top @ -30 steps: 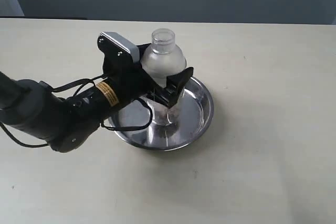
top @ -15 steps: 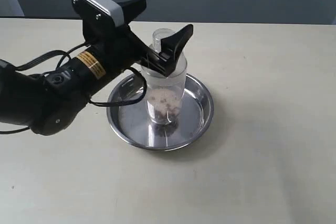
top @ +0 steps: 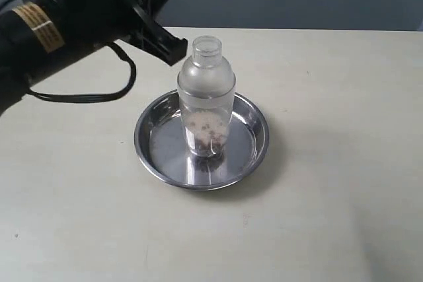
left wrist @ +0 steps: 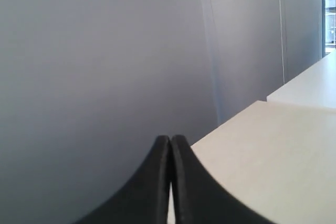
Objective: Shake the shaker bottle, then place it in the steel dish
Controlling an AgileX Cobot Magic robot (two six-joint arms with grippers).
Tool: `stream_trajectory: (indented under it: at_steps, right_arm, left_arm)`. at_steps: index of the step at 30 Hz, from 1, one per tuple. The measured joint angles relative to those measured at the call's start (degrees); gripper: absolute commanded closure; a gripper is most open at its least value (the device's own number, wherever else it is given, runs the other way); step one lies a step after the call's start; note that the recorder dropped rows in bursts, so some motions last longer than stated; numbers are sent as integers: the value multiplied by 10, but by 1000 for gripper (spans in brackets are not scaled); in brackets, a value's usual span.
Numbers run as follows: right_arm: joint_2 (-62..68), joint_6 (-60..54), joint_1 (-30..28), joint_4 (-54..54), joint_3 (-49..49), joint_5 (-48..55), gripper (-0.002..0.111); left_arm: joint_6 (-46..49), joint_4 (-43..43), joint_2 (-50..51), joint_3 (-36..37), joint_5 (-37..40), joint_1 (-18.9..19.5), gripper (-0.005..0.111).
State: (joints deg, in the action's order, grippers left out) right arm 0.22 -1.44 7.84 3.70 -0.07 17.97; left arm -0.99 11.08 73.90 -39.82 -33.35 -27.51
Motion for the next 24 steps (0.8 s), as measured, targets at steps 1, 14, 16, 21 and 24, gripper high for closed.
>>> stream_trajectory:
  at_steps: [1, 14, 16, 21, 24]
  right_arm:
    - [0, 0, 0, 0, 0, 0, 109]
    - [0, 0, 0, 0, 0, 0, 109]
    - [0, 0, 0, 0, 0, 0, 109]
    - [0, 0, 0, 0, 0, 0, 109]
    - [0, 0, 0, 0, 0, 0, 109]
  left_arm:
    - [0, -10, -16, 0, 13, 0, 106]
    - [196, -220, -160, 1, 162, 0, 106]
    - [247, -263, -203, 27, 188, 6, 106]
    - [208, -245, -372, 193, 167, 49, 106]
    - [171, -239, -469, 274, 179, 96, 106]
